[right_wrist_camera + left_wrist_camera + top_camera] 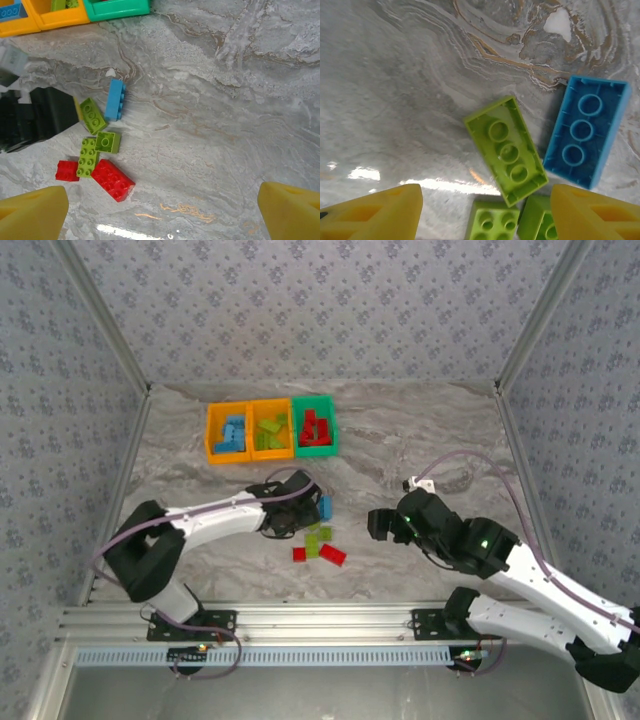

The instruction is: Sort the legos into containers by color

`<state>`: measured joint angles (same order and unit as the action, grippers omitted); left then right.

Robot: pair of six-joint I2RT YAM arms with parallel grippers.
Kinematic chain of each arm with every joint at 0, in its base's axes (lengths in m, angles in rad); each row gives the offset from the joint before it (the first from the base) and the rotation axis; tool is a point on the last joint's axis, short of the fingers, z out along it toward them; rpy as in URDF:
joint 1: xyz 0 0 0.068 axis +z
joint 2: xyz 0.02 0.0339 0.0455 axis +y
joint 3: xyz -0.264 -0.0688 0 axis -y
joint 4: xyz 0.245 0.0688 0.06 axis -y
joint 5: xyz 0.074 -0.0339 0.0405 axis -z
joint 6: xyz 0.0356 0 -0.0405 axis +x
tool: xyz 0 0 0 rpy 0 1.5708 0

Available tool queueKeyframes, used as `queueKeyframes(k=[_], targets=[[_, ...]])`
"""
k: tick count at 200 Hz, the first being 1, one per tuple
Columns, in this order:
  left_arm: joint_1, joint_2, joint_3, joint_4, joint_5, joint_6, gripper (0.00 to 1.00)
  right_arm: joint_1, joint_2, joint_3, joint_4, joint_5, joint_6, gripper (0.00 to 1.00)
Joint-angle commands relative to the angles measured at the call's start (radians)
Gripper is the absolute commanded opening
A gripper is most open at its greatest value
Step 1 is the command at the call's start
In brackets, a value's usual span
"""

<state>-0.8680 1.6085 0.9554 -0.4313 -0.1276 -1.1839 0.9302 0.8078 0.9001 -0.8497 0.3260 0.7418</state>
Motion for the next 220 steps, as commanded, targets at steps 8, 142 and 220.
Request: queueKeyframes(k=[8, 142, 220], targets=[[-0.006, 0.081, 0.074, -0.009, -0.019, -0.102, 0.68, 0.006, -0.007, -0.004, -0.018, 0.002, 0.031, 1.0], [0.031, 0.196, 0.095, -0.173, -0.026, 0.022, 0.36, 0.008, 0.093, -0.029, 0.097, -0.145, -0.068, 1.0], [0.143, -0.059, 0.121, -0.14, -0.101, 0.275, 0.26, 0.029, 0.201, -0.031, 0.27, -0.257, -0.146, 1.0]])
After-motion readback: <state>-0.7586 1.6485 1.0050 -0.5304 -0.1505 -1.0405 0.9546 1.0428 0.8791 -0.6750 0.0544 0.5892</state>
